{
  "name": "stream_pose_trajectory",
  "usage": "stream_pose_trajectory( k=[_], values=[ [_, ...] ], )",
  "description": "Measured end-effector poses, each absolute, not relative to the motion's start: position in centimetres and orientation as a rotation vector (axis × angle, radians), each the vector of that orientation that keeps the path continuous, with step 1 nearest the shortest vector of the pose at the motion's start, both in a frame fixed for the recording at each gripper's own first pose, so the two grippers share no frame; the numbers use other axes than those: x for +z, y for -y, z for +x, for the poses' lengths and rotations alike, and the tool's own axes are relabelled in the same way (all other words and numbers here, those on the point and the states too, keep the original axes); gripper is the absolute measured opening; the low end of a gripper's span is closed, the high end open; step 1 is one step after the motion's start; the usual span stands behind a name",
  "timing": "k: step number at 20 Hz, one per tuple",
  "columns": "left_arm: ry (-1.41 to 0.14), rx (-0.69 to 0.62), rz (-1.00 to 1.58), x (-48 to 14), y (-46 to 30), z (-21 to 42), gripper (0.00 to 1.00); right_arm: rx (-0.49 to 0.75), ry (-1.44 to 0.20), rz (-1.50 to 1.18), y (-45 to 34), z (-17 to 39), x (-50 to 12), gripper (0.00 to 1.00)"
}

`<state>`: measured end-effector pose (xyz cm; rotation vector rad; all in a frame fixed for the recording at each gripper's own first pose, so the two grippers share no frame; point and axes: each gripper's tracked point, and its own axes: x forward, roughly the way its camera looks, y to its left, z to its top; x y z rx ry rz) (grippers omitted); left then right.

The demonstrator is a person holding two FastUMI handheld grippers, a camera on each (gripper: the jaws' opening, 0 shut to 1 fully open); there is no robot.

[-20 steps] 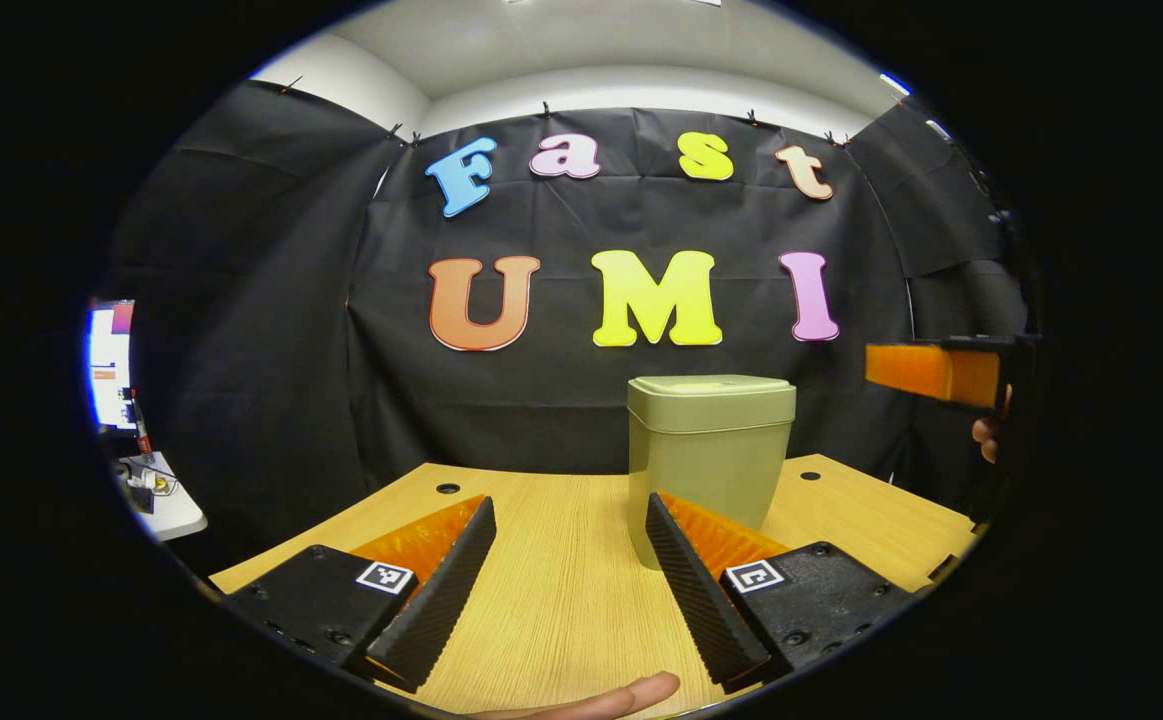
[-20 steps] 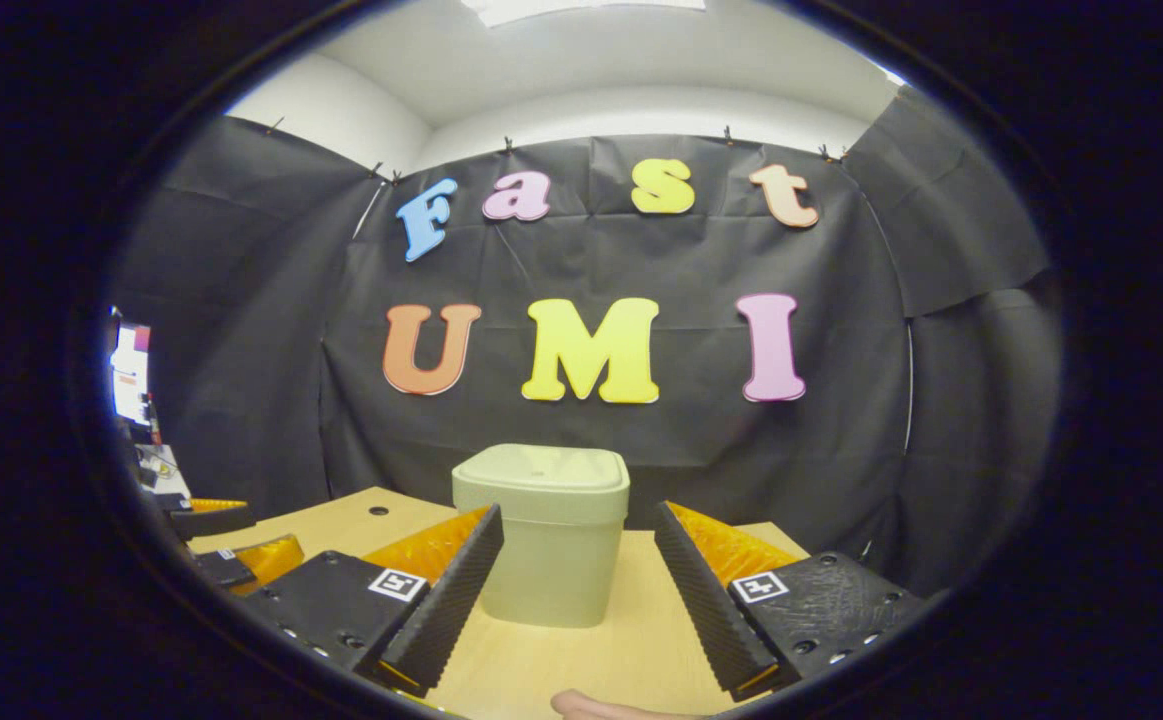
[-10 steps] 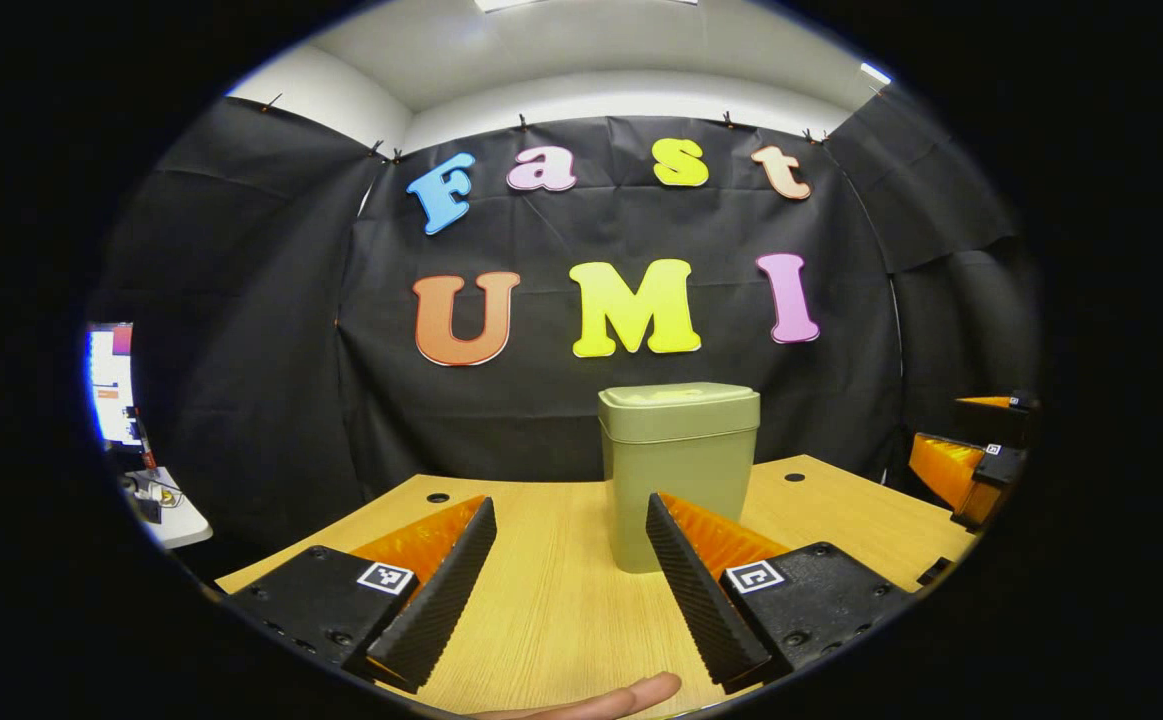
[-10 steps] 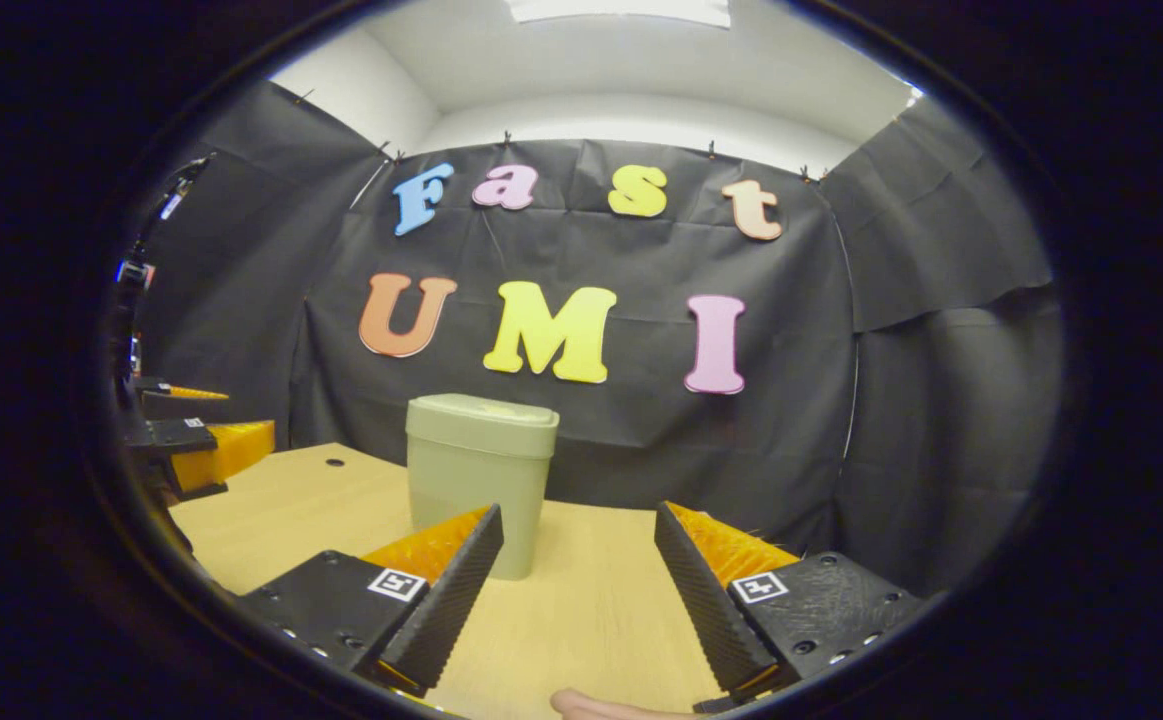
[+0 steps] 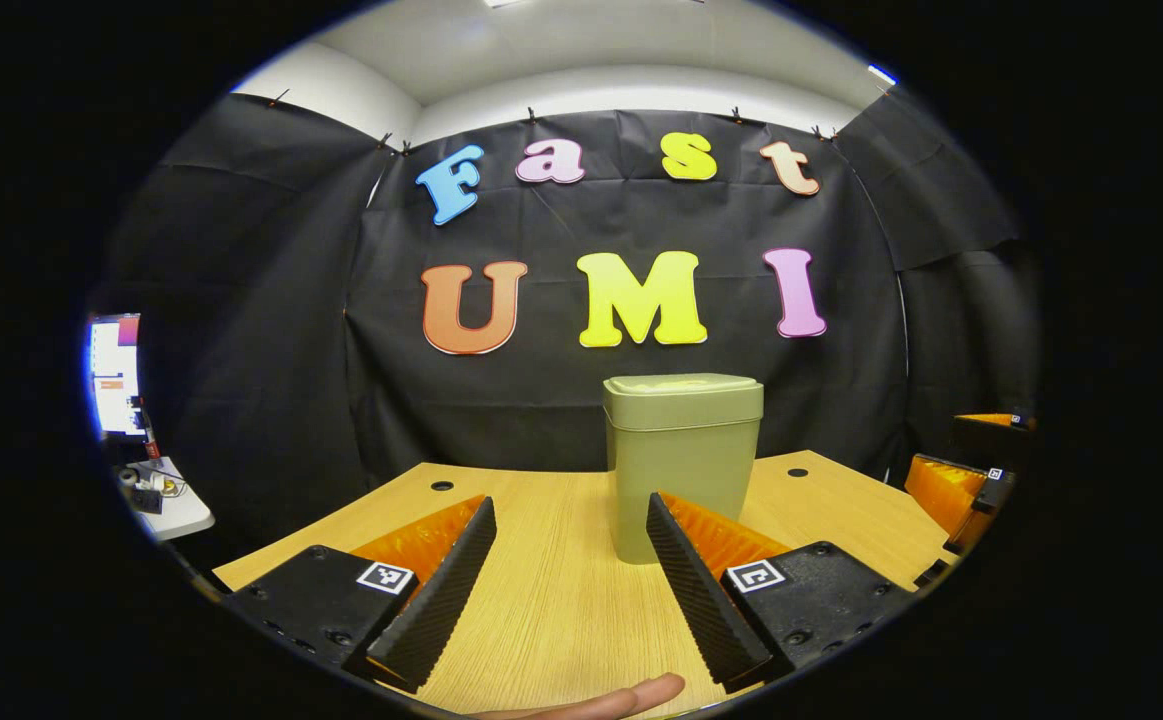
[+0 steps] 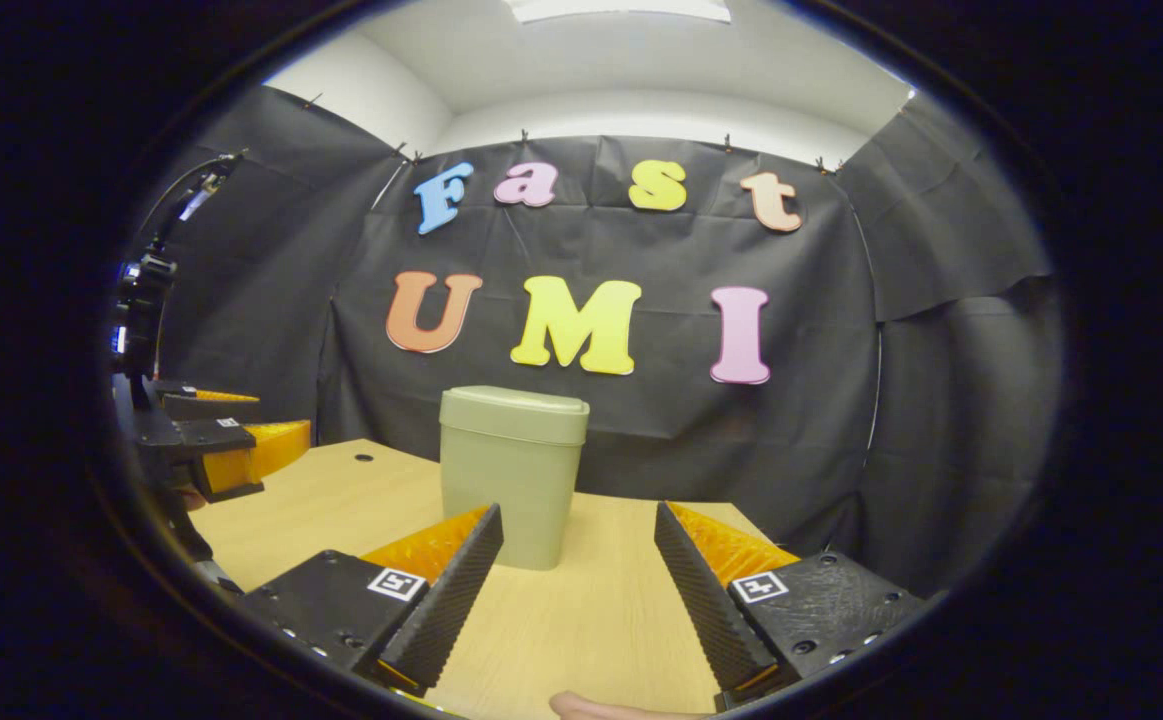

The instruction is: Press the lid of the desktop garbage bin to open it, pick up the crumpled paper on the desktop and throw it into the bin, then pick up the pop can on the desktop and drop it into the bin, and finally close the garbage bin lid.

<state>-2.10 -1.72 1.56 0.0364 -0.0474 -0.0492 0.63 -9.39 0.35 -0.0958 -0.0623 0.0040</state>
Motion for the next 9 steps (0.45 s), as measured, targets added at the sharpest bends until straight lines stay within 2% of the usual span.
stream_pose_trajectory(
  k=[1, 4, 6, 9],
  values=[
    [0.051, -0.051, 0.037, 1.6, 1.7, -2.2, 0.98, -0.011, 0.071, -0.100, 9.7, 0.6, 0.6, 0.95],
    [0.052, -0.063, 0.040, 1.3, 2.2, -2.2, 1.00, -0.022, 0.080, -0.081, 10.2, 0.3, 0.6, 0.95],
    [0.050, -0.065, 0.036, 1.2, 2.4, -2.3, 0.98, -0.023, 0.075, -0.065, 10.6, 0.2, 0.5, 0.98],
    [0.046, -0.068, 0.055, 0.8, 2.7, -2.3, 0.98, -0.031, 0.080, -0.061, 11.1, 0.2, 0.7, 0.95]
  ],
)
